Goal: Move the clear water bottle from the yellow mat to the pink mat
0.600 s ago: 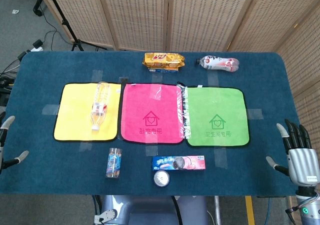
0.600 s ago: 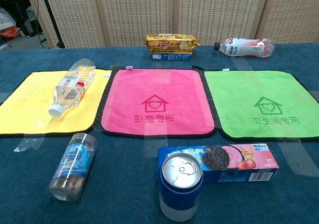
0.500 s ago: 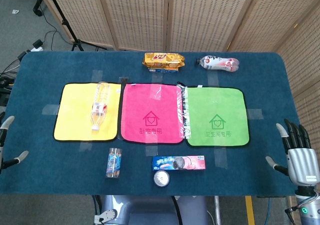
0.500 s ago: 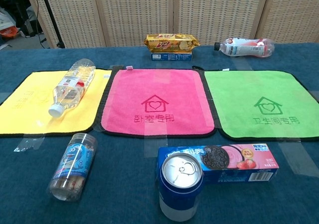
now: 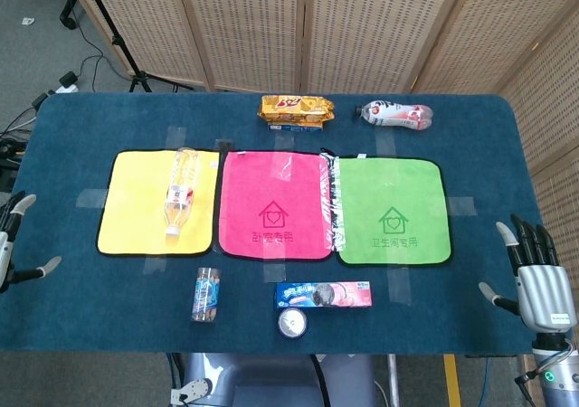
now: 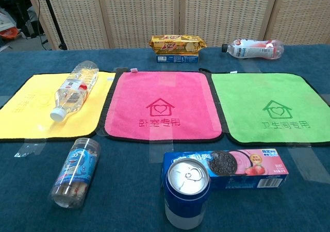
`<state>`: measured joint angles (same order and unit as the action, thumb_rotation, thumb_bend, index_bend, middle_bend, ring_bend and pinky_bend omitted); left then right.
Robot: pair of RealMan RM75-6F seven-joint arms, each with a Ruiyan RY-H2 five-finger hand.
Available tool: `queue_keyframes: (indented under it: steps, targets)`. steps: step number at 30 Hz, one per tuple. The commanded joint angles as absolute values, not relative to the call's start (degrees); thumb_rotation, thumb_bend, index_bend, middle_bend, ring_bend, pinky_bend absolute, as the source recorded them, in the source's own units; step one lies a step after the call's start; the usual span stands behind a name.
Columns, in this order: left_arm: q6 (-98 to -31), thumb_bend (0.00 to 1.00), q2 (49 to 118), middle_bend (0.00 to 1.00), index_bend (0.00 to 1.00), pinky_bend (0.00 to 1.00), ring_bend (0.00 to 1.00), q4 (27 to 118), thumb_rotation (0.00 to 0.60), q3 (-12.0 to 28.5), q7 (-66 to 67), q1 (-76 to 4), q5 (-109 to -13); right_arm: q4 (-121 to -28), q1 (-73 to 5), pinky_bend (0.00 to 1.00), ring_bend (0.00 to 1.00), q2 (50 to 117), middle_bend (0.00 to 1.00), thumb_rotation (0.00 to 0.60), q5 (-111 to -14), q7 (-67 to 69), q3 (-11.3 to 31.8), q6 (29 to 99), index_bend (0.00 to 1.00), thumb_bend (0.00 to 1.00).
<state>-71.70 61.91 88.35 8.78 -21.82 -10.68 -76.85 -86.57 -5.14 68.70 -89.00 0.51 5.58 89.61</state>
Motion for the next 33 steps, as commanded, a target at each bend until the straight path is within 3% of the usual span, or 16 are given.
queue_keyframes:
  steps: [1, 2, 5, 7, 17, 21, 33]
  targets:
    - [-55.4, 0.8, 63.0, 0.0, 0.06, 0.0, 0.0, 81.3, 0.6, 14.3, -36.6, -19.5, -68.2, -87.2, -5.5, 0.0, 0.0, 68.0, 0.0, 0.6, -88.3, 1.2, 5.7, 88.5, 0.0, 0.0]
    - [-52.1, 0.9, 63.3, 0.0, 0.07, 0.0, 0.0, 80.1, 0.6, 14.7, -37.0, -21.1, -66.8, -87.3, -5.6, 0.0, 0.0, 67.8, 0.0, 0.6, -88.0, 1.4, 5.8, 88.2, 0.0, 0.0]
    - [-44.5, 1.0, 64.2, 0.0, 0.1, 0.01, 0.0, 78.3, 0.6, 16.0, -38.4, -24.5, -62.6, -87.5, -5.7, 0.0, 0.0, 67.5, 0.0, 0.6, -87.4, 1.8, 5.9, 87.6, 0.0, 0.0]
    - [-39.7, 1.0, 64.9, 0.0, 0.12, 0.02, 0.0, 77.7, 0.6, 17.4, -40.8, -26.5, -59.7, -87.6, -5.9, 0.0, 0.0, 67.3, 0.0, 0.6, -87.1, 2.1, 5.9, 87.2, 0.0, 0.0]
    - [-33.0, 1.0, 70.5, 0.01, 0.21, 0.08, 0.01, 74.2, 0.6, 21.4, -40.5, -32.8, -49.5, -87.8, -5.9, 0.0, 0.0, 66.6, 0.0, 0.6, -86.6, 3.5, 5.9, 86.5, 0.0, 0.0]
    - [-26.3, 1.0, 72.2, 0.03, 0.23, 0.08, 0.02, 74.1, 0.6, 23.7, -43.5, -35.5, -42.9, -87.7, -6.1, 0.0, 0.0, 66.5, 0.0, 0.6, -86.5, 3.9, 5.9, 86.2, 0.0, 0.0]
    - [-24.2, 1.0, 77.6, 0.04, 0.24, 0.08, 0.04, 70.4, 0.6, 22.1, -39.8, -40.9, -32.6, -87.6, -6.1, 0.0, 0.0, 66.1, 0.0, 0.6, -86.0, 4.8, 5.9, 85.6, 0.0, 0.0]
